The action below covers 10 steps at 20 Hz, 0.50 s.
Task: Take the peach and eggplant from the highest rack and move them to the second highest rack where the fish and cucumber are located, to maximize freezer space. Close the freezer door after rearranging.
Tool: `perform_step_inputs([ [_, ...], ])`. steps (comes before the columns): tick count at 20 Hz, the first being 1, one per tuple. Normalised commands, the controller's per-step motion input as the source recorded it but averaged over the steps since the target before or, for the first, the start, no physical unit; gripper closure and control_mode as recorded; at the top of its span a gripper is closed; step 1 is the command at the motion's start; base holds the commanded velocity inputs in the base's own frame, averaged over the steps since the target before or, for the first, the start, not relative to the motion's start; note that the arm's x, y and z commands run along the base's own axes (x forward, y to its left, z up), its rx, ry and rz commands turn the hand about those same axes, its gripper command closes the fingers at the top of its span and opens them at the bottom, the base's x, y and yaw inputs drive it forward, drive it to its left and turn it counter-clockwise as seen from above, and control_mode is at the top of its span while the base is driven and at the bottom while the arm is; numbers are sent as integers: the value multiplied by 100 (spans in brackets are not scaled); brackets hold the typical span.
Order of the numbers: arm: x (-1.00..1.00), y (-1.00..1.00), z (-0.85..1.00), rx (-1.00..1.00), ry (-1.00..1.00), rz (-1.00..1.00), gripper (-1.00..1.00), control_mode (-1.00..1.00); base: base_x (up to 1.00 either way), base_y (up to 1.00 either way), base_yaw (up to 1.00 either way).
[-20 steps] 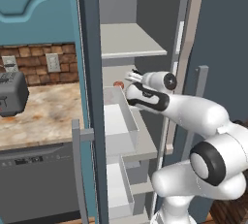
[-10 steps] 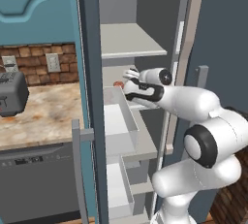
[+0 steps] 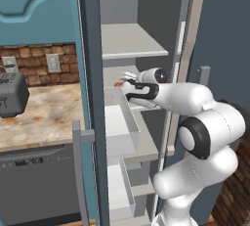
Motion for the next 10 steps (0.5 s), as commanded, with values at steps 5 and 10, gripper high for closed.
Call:
perform_step_inputs([
  [5,5,15,-9,0,3,-4,100,-100,0,0,0],
  [10,7,0,-13,0,8,-9,100,-100,0,0,0],
])
